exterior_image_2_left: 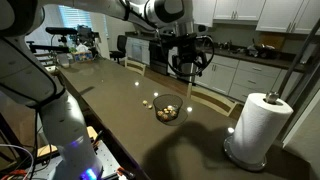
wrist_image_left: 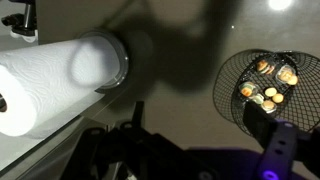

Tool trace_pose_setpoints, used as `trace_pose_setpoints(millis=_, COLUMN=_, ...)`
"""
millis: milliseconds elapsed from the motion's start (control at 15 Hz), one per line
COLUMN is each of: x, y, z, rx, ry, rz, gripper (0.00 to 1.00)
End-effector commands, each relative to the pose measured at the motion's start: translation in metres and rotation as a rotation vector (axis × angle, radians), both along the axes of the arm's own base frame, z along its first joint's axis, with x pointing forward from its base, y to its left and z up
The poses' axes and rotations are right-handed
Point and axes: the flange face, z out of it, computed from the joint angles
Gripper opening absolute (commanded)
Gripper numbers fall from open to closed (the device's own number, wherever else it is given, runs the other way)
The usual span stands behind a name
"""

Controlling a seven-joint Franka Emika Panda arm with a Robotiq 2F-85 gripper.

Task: Take a packet out of the basket and put it on the counter

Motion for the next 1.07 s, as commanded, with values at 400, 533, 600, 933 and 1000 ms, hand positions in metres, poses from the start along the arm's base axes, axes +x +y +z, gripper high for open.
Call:
trace_pose_setpoints(millis=400, x=0.0, y=0.0, z=0.001, rx=0.0, ry=0.001, rz=0.0, gripper=1.0)
trace_pose_setpoints(millis=533, x=0.001, y=0.0, z=0.0, rx=0.004, ry=0.003, rz=0.002, gripper=1.0)
trace_pose_setpoints(millis=600, x=0.004, y=0.001, z=-0.003, rx=0.011, ry=0.006, rz=0.008, gripper=1.0)
trace_pose_setpoints(millis=933, x=0.022, y=0.013, z=-0.021, rx=0.064, ry=0.035, rz=0.04, gripper=1.0)
trace_pose_setpoints(millis=1000, x=0.028, y=0.018, z=-0.029, rx=0.075, ry=0.046, rz=0.049, gripper=1.0)
